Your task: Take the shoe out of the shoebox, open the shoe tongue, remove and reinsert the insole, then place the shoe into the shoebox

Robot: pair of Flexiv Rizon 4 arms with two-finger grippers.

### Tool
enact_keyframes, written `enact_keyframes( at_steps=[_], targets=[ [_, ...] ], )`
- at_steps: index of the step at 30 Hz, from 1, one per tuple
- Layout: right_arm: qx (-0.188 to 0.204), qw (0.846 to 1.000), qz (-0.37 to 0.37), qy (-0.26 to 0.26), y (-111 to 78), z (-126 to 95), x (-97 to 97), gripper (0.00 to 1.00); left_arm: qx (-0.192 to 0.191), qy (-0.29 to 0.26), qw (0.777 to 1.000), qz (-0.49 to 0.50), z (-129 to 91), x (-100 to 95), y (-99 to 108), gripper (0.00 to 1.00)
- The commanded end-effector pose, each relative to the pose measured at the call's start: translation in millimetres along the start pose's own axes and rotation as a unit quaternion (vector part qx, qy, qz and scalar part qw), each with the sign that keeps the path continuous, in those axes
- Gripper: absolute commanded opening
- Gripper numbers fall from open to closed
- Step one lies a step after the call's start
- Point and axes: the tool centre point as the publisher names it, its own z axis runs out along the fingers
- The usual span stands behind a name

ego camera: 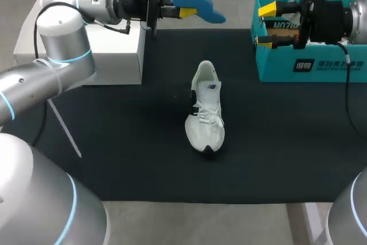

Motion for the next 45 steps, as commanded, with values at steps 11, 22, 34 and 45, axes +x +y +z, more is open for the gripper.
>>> enact_keyframes(
  at_steps=[11, 22, 34, 45],
  targets=[
    [-0.001, 1.000, 0.000, 0.000, 0.1, 1.5, -0.5, 1.00, -0.119, 0.129, 0.967, 0.186, 8.3, 1.8, 11.5, 0.00],
    [-0.001, 1.000, 0.000, 0.000, 0.1, 1.5, -0.5, 1.00, -0.070, 0.002, 0.969, 0.236, 3.4, 8.5, 15.5, 0.00],
    [-0.001, 1.000, 0.000, 0.000, 0.1, 1.5, -0.5, 1.00, -0.075, 0.044, 0.963, 0.255, 15.7, 3.2, 9.8, 0.00],
    [-0.001, 1.000, 0.000, 0.000, 0.1, 1.5, -0.5, 1.00, -0.133, -0.059, 0.922, 0.360, 17.6, -3.4, 26.4, 0.00]
  ],
)
